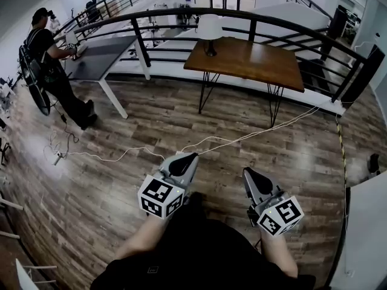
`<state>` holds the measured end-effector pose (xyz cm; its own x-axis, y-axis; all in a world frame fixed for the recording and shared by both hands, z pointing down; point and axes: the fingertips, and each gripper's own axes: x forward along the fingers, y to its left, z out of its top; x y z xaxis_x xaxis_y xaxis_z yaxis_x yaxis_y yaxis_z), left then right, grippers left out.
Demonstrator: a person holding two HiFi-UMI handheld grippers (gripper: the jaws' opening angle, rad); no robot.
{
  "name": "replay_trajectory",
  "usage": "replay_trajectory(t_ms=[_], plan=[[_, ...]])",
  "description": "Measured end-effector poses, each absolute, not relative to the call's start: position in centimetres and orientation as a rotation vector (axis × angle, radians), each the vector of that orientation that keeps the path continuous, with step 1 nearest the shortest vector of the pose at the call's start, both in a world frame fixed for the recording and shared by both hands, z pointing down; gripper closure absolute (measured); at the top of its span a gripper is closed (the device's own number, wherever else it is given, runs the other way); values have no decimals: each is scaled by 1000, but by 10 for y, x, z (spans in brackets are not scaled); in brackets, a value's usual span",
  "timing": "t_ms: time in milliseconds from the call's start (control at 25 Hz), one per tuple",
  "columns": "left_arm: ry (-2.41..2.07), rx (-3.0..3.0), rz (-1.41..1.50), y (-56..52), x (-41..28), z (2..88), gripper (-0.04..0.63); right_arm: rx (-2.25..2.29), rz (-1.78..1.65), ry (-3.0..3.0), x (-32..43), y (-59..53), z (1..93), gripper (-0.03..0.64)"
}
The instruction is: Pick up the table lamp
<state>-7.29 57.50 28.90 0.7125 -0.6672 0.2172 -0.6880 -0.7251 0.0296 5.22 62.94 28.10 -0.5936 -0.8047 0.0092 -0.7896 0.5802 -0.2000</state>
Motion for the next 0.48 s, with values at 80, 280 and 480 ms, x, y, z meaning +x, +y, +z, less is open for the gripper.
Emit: replay_trajectory(t_ms=[80, 280, 480], plan=[[-1122, 2800, 289, 566, -75, 290, 589, -1359, -291, 2714, 51, 619, 280, 604], [-1129, 2790, 266, 534, -75, 295, 589, -1341, -312, 2714, 52, 593, 282, 604], [-1117, 2813, 237, 470, -74, 295, 589, -1349, -334, 2712, 51, 536, 287, 604]])
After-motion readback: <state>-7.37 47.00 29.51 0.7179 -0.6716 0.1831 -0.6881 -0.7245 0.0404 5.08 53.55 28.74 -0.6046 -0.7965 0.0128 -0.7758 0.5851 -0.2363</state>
